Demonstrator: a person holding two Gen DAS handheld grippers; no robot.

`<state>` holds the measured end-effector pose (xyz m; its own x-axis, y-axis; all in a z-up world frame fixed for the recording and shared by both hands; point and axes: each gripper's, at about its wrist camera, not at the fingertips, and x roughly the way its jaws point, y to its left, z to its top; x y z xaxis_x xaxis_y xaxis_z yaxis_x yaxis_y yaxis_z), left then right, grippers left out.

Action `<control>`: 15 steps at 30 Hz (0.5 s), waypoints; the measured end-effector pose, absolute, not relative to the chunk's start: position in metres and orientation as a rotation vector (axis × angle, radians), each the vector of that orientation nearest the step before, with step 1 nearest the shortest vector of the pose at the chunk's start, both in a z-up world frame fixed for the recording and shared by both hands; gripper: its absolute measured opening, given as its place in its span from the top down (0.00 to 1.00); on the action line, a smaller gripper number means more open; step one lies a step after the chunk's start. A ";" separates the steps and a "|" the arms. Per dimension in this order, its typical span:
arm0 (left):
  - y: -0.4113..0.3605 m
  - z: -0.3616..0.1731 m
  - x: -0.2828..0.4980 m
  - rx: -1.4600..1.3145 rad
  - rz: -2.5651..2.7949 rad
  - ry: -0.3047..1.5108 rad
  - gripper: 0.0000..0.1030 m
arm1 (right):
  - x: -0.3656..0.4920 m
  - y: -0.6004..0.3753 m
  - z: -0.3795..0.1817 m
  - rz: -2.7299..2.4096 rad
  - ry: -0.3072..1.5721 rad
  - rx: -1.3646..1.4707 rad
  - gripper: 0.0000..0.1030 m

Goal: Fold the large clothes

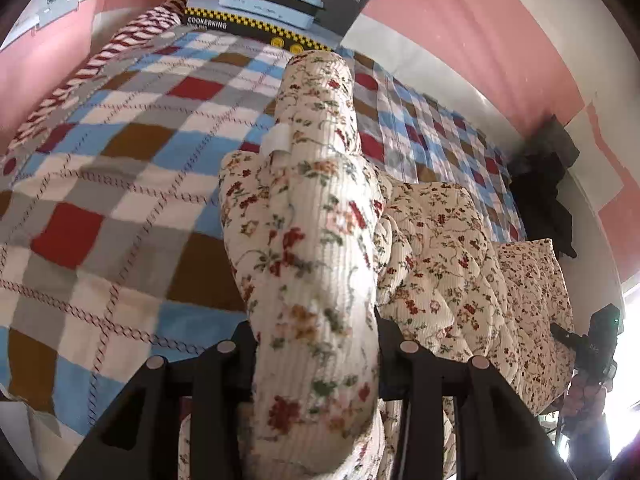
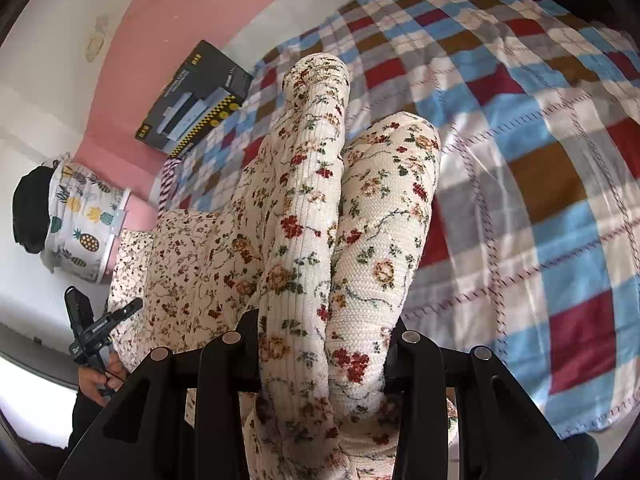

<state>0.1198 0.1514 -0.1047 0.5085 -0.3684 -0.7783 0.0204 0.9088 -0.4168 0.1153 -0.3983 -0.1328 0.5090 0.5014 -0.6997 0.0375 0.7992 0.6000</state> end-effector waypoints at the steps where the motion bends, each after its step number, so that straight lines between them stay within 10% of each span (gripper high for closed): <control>1: 0.154 -0.101 0.123 -0.378 -0.238 1.007 0.60 | 0.118 -0.396 -0.131 0.306 1.006 0.603 0.62; 15: 0.200 -0.058 0.199 -0.342 -0.190 0.912 0.60 | 0.198 -0.351 -0.111 0.377 0.947 0.595 0.62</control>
